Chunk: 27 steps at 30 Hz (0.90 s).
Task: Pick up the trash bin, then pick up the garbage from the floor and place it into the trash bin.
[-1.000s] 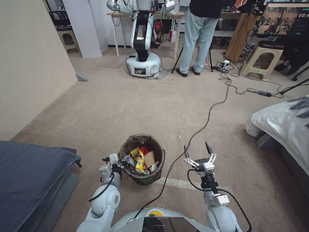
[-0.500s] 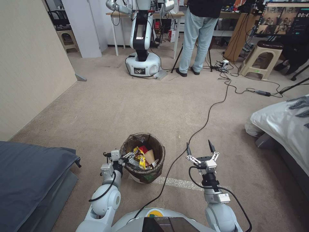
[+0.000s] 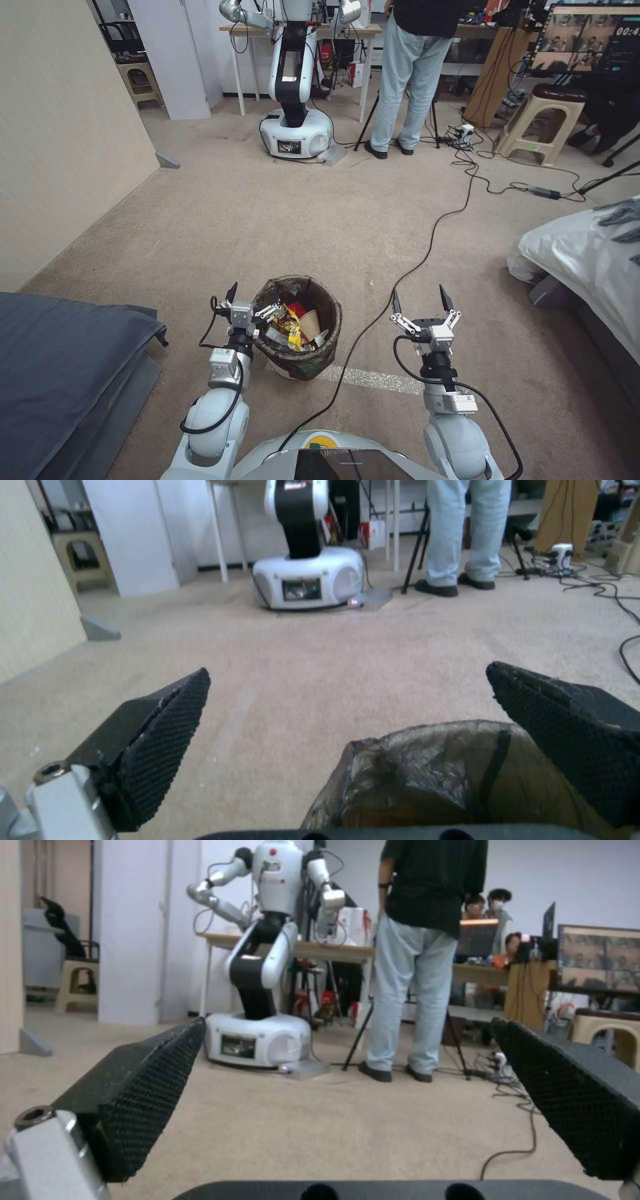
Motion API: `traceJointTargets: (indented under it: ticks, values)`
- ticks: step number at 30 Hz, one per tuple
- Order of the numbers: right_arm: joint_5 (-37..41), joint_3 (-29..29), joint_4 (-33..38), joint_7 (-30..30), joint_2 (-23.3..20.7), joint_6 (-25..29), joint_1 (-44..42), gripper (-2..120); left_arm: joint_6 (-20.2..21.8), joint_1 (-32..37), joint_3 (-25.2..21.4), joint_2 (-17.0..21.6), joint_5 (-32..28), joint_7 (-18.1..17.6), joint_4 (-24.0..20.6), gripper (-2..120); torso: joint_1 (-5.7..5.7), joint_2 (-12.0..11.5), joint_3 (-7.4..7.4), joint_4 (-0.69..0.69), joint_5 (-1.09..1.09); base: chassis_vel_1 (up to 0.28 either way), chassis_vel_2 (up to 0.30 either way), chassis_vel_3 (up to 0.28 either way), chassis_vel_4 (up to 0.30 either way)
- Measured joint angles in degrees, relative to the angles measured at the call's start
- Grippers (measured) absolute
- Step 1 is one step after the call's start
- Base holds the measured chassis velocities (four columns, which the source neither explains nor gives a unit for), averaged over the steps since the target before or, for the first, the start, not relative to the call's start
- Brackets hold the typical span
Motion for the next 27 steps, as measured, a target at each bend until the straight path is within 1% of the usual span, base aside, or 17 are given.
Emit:
traceJointTargets:
  ticks: [2, 5, 27]
  values:
    - [-0.7, 0.0, 0.1, 0.4, 0.4, -0.3, 0.0, 100, -1.7, 0.9, -0.3, -0.1, 0.7, 0.1, 0.6, 100, 0.00, 0.0, 0.00, 0.00, 0.00, 0.000, 0.000, 0.000, 0.000]
    - [-0.9, 0.0, 0.1, 0.4, 0.4, -0.3, 0.0, 100, -2.0, 1.1, -0.4, -0.1, 0.8, 0.1, 0.7, 100, 0.00, 0.0, 0.00, 0.00, 0.00, 0.000, 0.000, 0.000, 0.000]
    - [-1.0, 0.1, 0.1, 0.3, 0.4, -0.3, 0.0, 100, -1.7, 1.0, -0.4, -0.1, 0.5, -0.1, 0.8, 100, 0.00, 0.0, 0.00, 0.00, 0.00, 0.000, 0.000, 0.000, 0.000]
